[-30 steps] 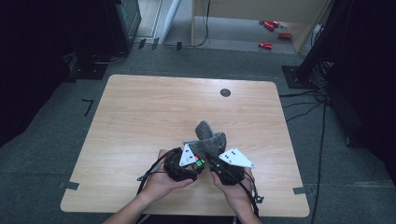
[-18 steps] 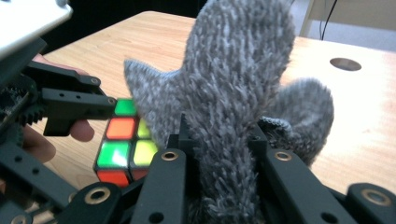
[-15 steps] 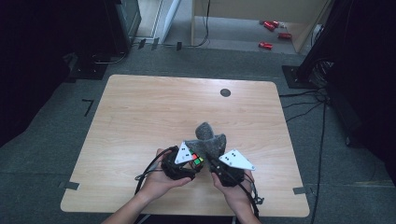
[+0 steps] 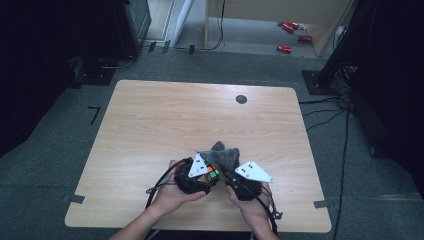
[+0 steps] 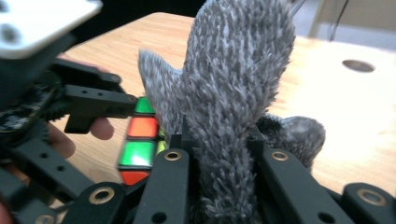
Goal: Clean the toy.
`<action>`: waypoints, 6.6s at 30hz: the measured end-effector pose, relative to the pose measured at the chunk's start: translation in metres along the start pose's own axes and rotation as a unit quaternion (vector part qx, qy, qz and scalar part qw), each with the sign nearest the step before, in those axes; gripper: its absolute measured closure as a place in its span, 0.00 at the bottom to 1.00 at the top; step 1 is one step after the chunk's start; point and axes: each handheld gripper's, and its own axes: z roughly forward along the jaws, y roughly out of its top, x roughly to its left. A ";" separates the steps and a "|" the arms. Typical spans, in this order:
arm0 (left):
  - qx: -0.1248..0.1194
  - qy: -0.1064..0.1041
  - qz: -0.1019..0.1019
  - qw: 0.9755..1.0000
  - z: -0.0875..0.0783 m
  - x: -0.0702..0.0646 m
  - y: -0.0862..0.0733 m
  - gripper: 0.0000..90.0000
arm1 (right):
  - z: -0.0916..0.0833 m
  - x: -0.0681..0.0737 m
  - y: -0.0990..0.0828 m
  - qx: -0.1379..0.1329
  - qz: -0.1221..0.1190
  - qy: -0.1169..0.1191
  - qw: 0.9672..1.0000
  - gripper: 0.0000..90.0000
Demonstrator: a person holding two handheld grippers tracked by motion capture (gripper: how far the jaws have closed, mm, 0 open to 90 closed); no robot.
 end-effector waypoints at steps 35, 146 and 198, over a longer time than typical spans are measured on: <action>0.001 0.020 0.008 1.000 -0.003 -0.009 -0.006 0.39 | 0.006 0.022 0.000 -0.008 -0.018 0.063 0.998 0.90; -0.081 -0.012 -0.030 0.996 -0.023 0.002 -0.005 0.39 | 0.006 -0.021 -0.005 -0.007 0.063 0.037 0.997 0.89; -0.203 -0.055 0.001 0.978 -0.029 0.008 -0.017 0.39 | -0.004 -0.028 -0.008 -0.050 0.162 0.077 0.982 0.89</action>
